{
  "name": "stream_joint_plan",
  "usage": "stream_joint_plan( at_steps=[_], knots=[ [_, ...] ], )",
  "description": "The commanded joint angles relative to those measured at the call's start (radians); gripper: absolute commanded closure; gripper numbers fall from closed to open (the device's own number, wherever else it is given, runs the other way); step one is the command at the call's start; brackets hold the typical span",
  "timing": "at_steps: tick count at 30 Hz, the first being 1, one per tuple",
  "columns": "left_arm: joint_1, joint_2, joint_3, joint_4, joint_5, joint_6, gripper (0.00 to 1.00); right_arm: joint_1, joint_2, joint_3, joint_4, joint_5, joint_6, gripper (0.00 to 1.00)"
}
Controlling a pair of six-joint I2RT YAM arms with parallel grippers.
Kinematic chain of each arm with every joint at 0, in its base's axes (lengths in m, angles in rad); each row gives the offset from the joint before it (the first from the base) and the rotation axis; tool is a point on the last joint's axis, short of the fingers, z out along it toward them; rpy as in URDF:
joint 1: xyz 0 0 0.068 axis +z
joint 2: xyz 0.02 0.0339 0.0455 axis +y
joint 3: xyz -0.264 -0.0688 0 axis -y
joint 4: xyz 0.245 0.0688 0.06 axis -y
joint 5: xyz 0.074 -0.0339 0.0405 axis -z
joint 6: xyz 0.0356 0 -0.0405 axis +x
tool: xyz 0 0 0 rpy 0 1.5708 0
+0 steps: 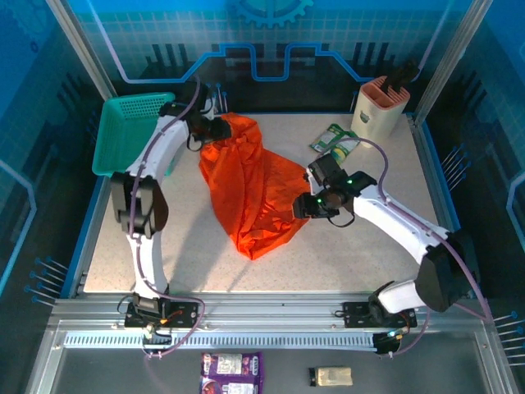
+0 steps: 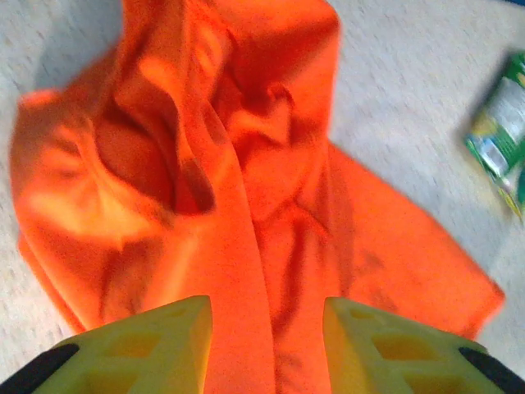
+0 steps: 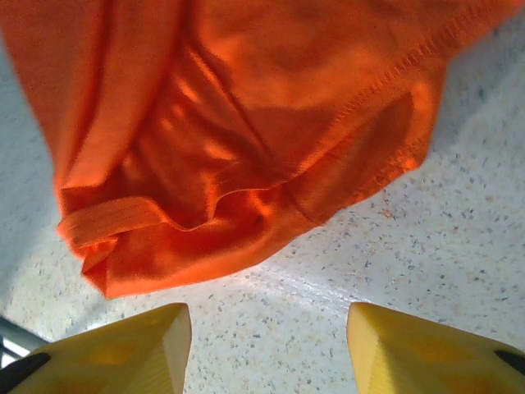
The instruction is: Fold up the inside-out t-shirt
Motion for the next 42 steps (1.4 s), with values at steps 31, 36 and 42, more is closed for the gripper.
stream_joint_plan(
  at_steps=[31, 36, 42],
  knots=[
    [-0.38, -0.57, -0.953, 0.473, -0.038, -0.218, 0.54, -0.287, 0.388, -0.028, 0.585, -0.251, 0.351, 0.87],
    [-0.417, -0.558, -0.933, 0.51, -0.03, -0.186, 0.51, -0.284, 0.279, -0.04, 0.544, -0.248, 0.363, 1.0],
    [-0.474, -0.471, -0.863, 0.54, -0.018, -0.165, 0.44, -0.28, 0.241, 0.005, 0.456, -0.261, 0.336, 0.94]
  ],
)
